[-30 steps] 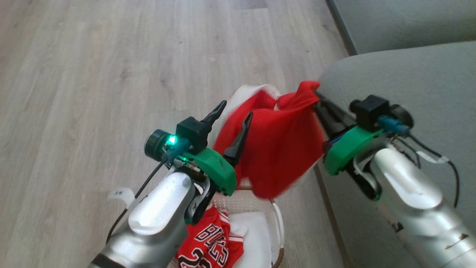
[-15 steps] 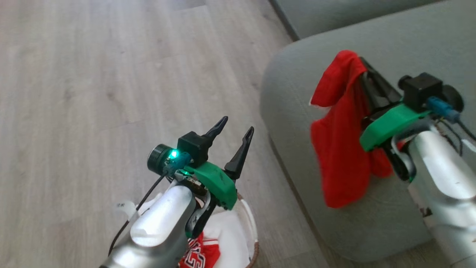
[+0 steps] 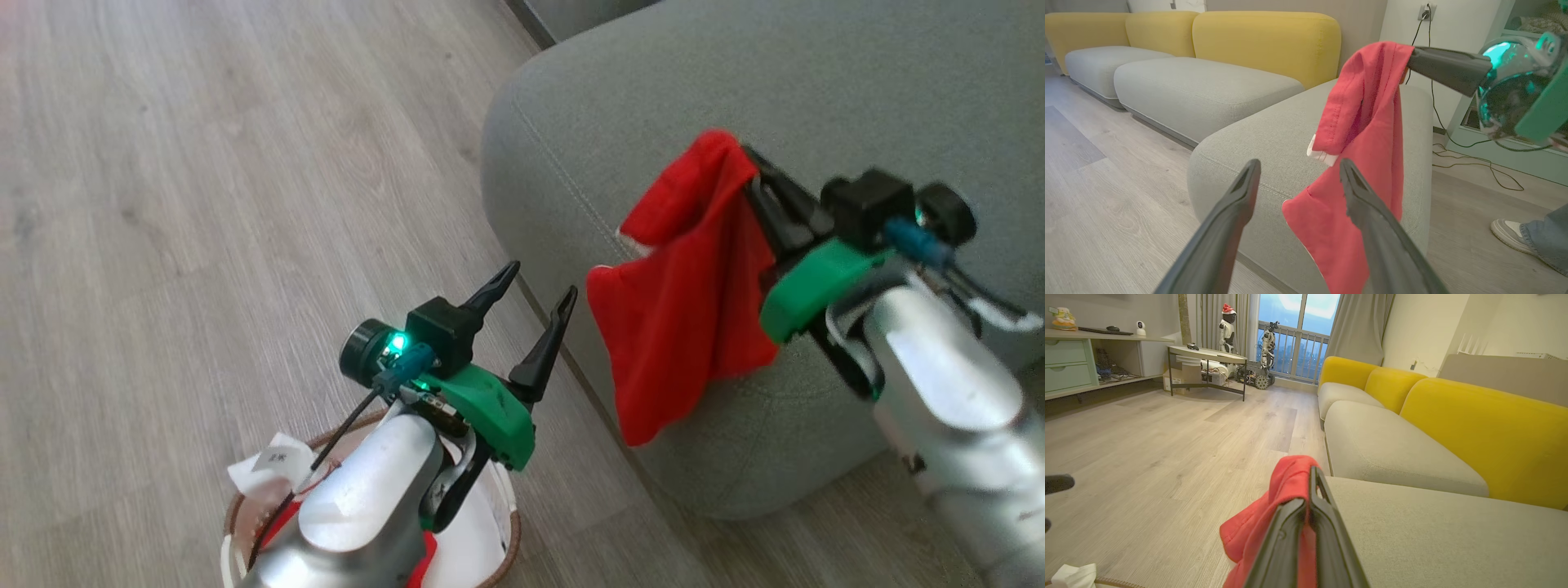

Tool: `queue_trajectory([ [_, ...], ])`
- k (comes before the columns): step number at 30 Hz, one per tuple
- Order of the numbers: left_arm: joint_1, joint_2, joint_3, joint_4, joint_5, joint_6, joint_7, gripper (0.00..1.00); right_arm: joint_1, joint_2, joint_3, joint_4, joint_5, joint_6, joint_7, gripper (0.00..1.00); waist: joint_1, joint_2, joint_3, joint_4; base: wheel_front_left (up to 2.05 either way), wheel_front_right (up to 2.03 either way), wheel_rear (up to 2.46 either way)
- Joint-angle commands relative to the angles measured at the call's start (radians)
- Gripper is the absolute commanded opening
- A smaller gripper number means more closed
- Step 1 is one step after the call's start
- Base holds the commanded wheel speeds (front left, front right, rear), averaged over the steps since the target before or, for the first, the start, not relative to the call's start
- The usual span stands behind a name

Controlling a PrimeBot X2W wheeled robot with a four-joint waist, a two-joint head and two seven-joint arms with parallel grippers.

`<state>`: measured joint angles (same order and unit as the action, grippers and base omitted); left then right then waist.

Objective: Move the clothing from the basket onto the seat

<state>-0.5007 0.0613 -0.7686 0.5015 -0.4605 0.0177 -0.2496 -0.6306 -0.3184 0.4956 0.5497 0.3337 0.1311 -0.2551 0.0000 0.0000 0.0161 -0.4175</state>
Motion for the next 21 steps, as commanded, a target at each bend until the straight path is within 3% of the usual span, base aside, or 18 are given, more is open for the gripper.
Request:
queue_trajectory([
  [1, -0.037, 0.010, 0.040, -0.032, 0.013, -0.002, -0.012, 1.00, -0.096, 0.003, 0.011, -0.016, 0.015, 0.000, -0.007, 0.00, 0.0000, 0.0000, 0.025, -0.001, 0.00, 0.00, 0.00],
  [11, -0.074, 0.036, 0.061, -0.056, 0.045, -0.001, -0.012, 1.00, -0.247, -0.020, -0.051, 0.059, 0.021, 0.000, -0.007, 0.00, 0.0000, 0.0000, 0.132, 0.071, 0.00, 0.00, 0.00],
  [21, -0.128, 0.083, 0.062, -0.133, 0.082, 0.019, 0.004, 1.00, -0.576, -0.135, -0.154, 0.214, 0.003, 0.000, 0.009, 0.00, 0.0000, 0.0000, 0.307, 0.187, 0.00, 0.00, 0.00],
])
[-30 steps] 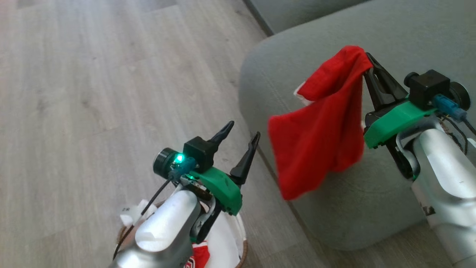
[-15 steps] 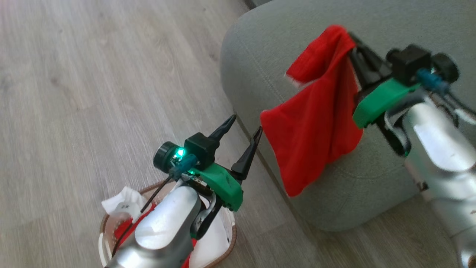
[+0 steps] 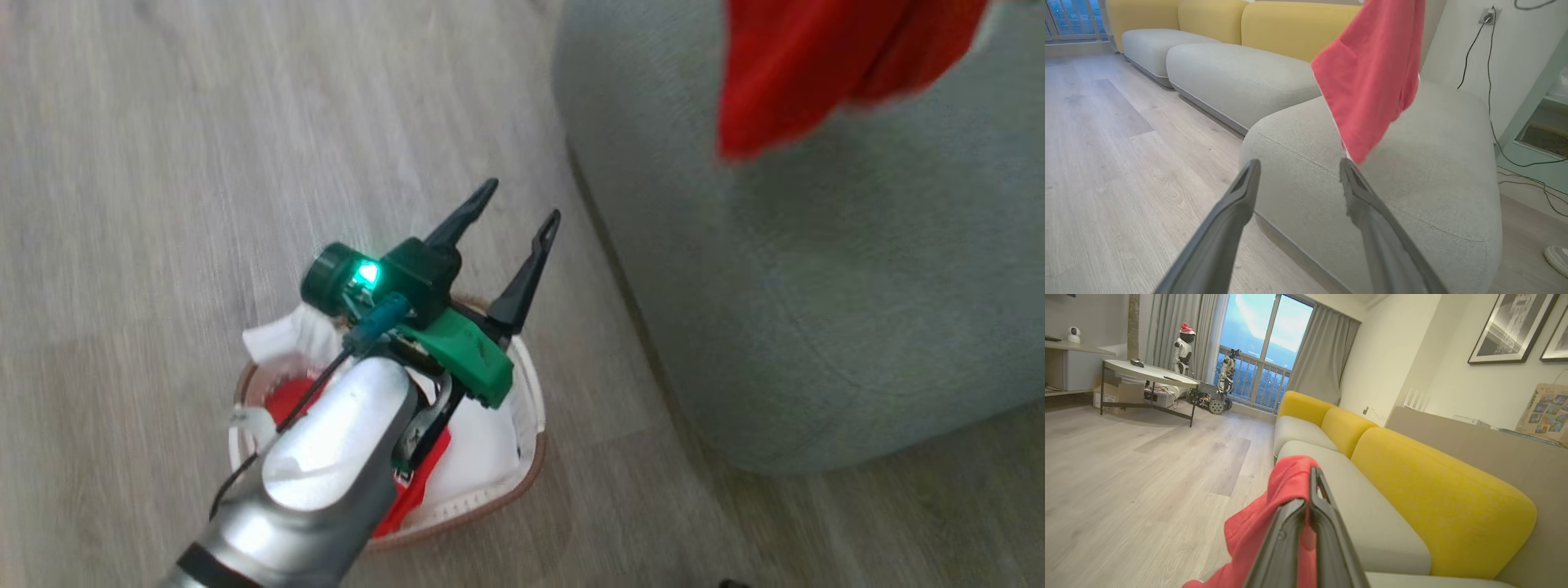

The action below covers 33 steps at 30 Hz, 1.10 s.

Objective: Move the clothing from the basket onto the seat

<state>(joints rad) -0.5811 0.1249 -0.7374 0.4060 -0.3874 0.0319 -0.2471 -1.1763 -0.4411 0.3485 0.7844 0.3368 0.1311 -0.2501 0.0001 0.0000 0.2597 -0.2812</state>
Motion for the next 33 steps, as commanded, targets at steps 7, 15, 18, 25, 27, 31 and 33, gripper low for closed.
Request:
queue_trajectory([
  [7, -0.085, 0.054, 0.026, -0.109, 0.038, 0.021, 0.034, 1.00, -0.211, -0.100, -0.082, 0.079, -0.066, 0.000, 0.016, 0.00, -0.0001, 0.0000, 0.196, 0.114, 0.00, 0.00, 0.00],
  [15, -0.139, 0.068, 0.013, -0.164, 0.072, 0.031, 0.058, 1.00, -0.240, -0.114, -0.224, 0.213, -0.135, 0.000, -0.003, 0.00, -0.0001, 0.0000, 0.325, 0.154, 0.00, 0.00, 0.00],
  [18, -0.152, 0.069, 0.008, -0.173, 0.079, 0.034, 0.062, 1.00, -0.198, -0.086, -0.289, 0.274, -0.156, 0.000, -0.008, 0.00, -0.0001, 0.0000, 0.357, 0.158, 0.00, 0.00, 0.00],
  [25, -0.158, 0.076, 0.002, -0.174, 0.079, 0.035, 0.064, 1.00, -0.086, -0.009, -0.400, 0.320, -0.215, 0.000, -0.011, 0.00, -0.0001, 0.0000, 0.386, 0.154, 0.00, 0.00, 0.00],
  [27, -0.157, 0.077, 0.001, -0.173, 0.079, 0.035, 0.064, 1.00, -0.072, -0.002, -0.414, 0.318, -0.223, 0.000, -0.011, 0.00, -0.0001, 0.0000, 0.386, 0.152, 0.00, 0.00, 0.00],
  [31, -0.156, 0.082, 0.001, -0.165, 0.075, 0.037, 0.063, 1.00, -0.028, 0.028, -0.474, 0.283, -0.250, 0.000, -0.011, 1.00, -0.0001, 0.0000, 0.381, 0.146, 0.00, 0.00, 0.00],
  [33, -0.154, 0.083, 0.002, -0.162, 0.071, 0.039, 0.061, 1.00, -0.010, 0.043, -0.487, 0.255, -0.264, 0.000, -0.011, 1.00, -0.0001, 0.0000, 0.375, 0.141, 0.00, 0.00, 0.00],
])
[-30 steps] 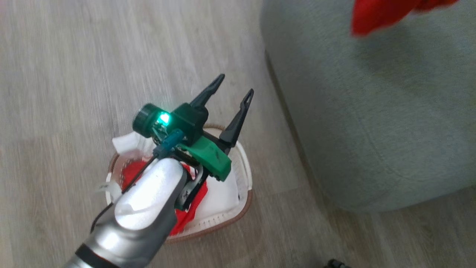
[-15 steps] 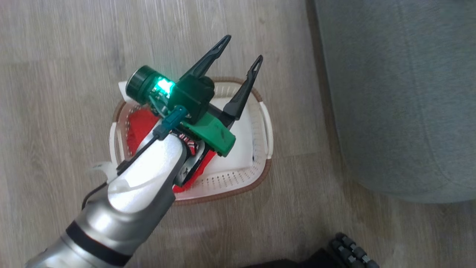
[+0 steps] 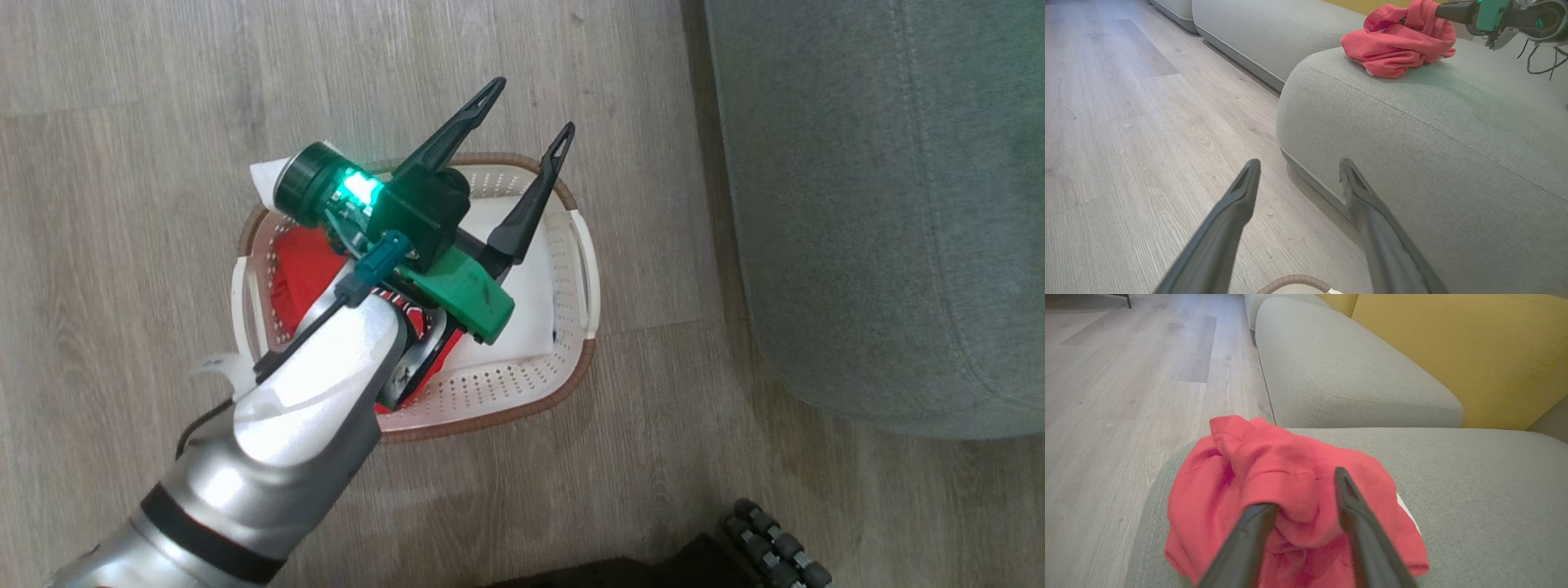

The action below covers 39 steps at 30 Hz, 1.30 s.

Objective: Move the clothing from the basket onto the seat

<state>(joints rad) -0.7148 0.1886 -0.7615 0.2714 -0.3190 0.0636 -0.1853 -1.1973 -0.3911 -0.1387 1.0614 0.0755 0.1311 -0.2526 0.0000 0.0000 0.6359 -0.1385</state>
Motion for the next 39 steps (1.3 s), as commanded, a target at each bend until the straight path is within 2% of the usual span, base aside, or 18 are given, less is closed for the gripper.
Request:
queue_trajectory([
  [1, -0.019, 0.020, 0.027, -0.025, 0.000, 0.008, -0.002, 1.00, 0.021, 0.001, -0.001, -0.036, -0.008, 0.000, -0.009, 1.00, 0.0000, 0.0000, -0.006, -0.004, 0.00, 0.00, 0.00],
  [7, 0.001, 0.013, 0.044, -0.011, -0.022, 0.022, -0.029, 1.00, 0.094, 0.025, 0.024, -0.122, 0.009, 0.000, -0.009, 1.00, 0.0000, 0.0000, -0.057, -0.008, 0.00, 0.00, 0.00],
  [12, 0.024, 0.004, 0.067, 0.008, -0.049, 0.029, -0.052, 1.00, 0.177, 0.022, 0.088, -0.182, 0.054, 0.000, -0.009, 1.00, 0.0000, 0.0000, -0.121, -0.007, 0.00, 0.00, 0.00],
  [18, 0.079, -0.008, 0.100, 0.036, -0.084, 0.037, -0.070, 1.00, 0.262, 0.011, 0.173, -0.250, 0.122, 0.000, -0.009, 1.00, 0.0000, 0.0000, -0.227, 0.010, 0.00, 0.00, 0.00],
  [26, 0.180, -0.021, 0.165, 0.050, -0.109, 0.056, -0.076, 1.00, 0.359, 0.045, 0.229, -0.313, 0.189, 0.000, -0.009, 1.00, 0.0000, 0.0000, -0.370, 0.052, 0.00, 0.00, 0.00],
  [39, 0.431, -0.027, 0.359, -0.023, -0.071, 0.097, -0.076, 1.00, 0.609, 0.181, 0.259, -0.453, 0.202, 0.000, -0.009, 1.00, 0.0000, 0.0000, -0.562, 0.110, 0.00, 0.00, 0.00],
])
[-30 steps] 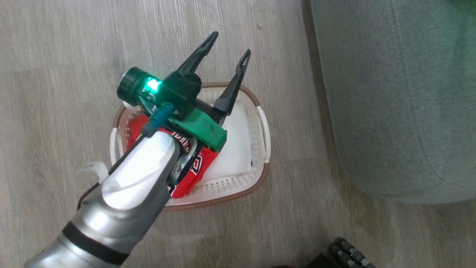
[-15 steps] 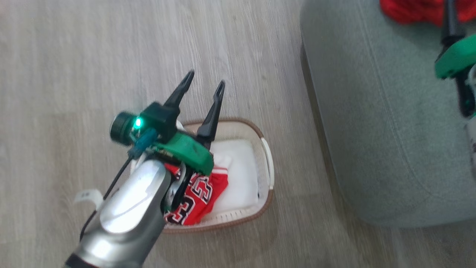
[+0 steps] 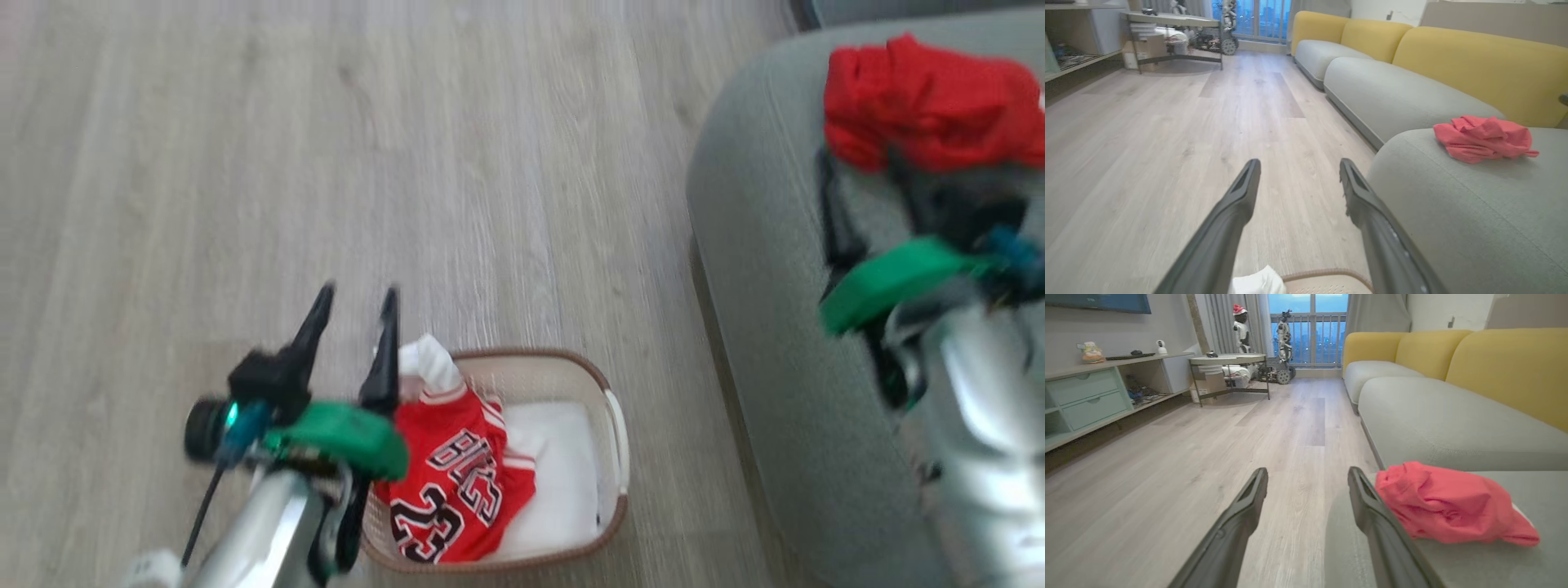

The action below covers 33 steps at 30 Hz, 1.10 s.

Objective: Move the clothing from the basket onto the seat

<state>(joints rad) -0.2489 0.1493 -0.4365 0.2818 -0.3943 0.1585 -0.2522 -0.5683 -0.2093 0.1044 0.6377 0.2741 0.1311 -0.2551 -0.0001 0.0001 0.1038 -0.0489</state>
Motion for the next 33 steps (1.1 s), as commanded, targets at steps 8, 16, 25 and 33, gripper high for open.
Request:
queue_trajectory([
  [8, 0.136, 0.008, 0.140, -0.085, 0.030, 0.024, -0.009, 1.00, 0.169, 0.095, -0.009, -0.148, -0.042, 0.000, -0.007, 1.00, 0.0001, -0.0001, -0.104, 0.052, 0.00, 0.00, 0.00],
  [16, 0.263, -0.001, 0.209, -0.138, 0.054, 0.023, -0.009, 1.00, 0.337, 0.154, -0.055, -0.270, -0.076, 0.000, -0.007, 1.00, 0.0001, -0.0001, -0.130, 0.076, 0.00, 0.00, 0.00],
  [25, 0.330, -0.019, 0.252, -0.159, 0.079, 0.004, -0.009, 1.00, 0.455, 0.159, -0.048, -0.368, -0.048, 0.000, -0.007, 1.00, 0.0001, -0.0001, -0.142, 0.087, 0.00, 0.00, 0.00],
  [33, 0.340, -0.034, 0.279, -0.149, 0.095, -0.015, -0.009, 1.00, 0.474, 0.159, -0.041, -0.379, -0.064, 0.000, -0.007, 1.00, 0.0001, -0.0001, -0.142, 0.077, 0.00, 0.00, 0.00],
])
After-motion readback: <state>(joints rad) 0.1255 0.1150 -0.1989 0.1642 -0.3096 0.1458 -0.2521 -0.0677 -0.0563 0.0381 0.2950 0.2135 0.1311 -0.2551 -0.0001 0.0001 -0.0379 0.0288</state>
